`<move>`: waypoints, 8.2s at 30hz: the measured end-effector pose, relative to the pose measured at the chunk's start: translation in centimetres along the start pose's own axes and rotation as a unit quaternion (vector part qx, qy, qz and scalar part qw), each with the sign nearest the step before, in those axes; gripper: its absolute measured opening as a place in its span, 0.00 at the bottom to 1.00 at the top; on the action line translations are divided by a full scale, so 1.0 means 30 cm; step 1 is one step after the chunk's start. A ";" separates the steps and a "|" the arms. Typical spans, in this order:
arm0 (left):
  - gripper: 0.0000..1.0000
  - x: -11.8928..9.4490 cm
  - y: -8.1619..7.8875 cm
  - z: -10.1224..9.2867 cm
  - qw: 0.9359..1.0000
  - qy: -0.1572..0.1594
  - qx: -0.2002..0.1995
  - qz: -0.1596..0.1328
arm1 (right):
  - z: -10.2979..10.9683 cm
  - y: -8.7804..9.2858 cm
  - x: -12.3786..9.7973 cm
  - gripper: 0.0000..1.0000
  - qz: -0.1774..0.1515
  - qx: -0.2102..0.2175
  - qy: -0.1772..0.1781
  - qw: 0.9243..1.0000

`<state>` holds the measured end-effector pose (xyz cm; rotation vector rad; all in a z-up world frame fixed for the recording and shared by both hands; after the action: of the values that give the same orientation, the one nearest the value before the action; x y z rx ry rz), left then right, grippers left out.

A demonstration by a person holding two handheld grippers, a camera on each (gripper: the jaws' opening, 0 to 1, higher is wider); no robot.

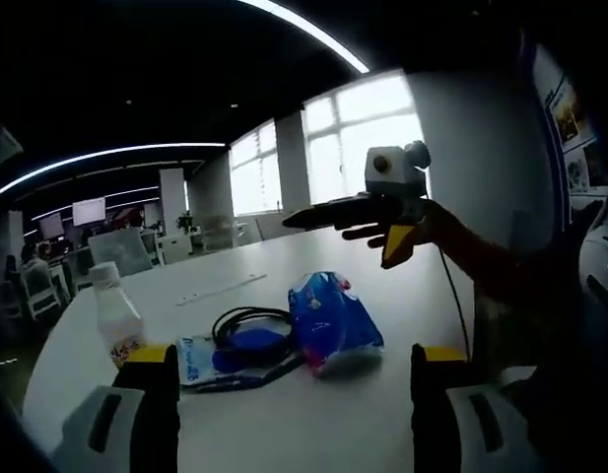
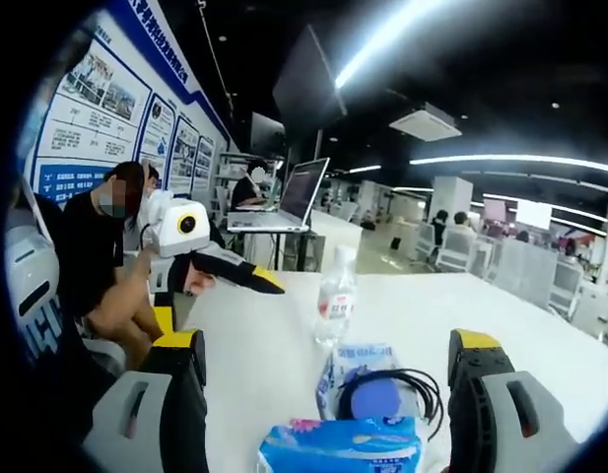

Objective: Arrange the tabletop items into an orderly group along one side of the table until the central work area is clear of visible clutter.

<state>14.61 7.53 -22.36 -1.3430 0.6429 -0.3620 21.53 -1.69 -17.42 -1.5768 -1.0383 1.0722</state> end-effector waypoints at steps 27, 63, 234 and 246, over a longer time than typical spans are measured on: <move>0.95 0.055 0.024 -0.077 0.998 -0.043 -0.038 0.005 | -0.029 0.083 -0.091 0.90 0.003 -0.009 0.025 1.000; 0.73 0.237 0.175 -0.325 0.987 0.042 -0.152 0.007 | -0.083 0.231 -0.157 0.65 0.047 0.007 0.044 0.998; 0.00 0.307 -0.187 -0.084 0.998 -0.032 0.033 -0.037 | -0.242 -0.111 -0.296 0.00 -0.050 -0.022 0.157 0.986; 0.00 0.365 -0.198 -0.100 0.998 -0.020 0.046 -0.029 | -0.283 -0.089 -0.331 0.00 -0.041 -0.027 0.180 0.982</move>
<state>21.94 -2.51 -19.29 -1.2796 0.5486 -0.4058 26.70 -12.54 -11.61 -1.6784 -0.8809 0.6742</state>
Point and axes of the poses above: the point that each gripper's makers call its tool centre point, and the gripper's own axes: x roughly forward along the fingers, z roughly to its left, y roughly out of its underside, the point moved 1 cm from there along -x, roughly backward along the fingers, and after that the axes turned 6 degrees about y, right-handed, at the moved point
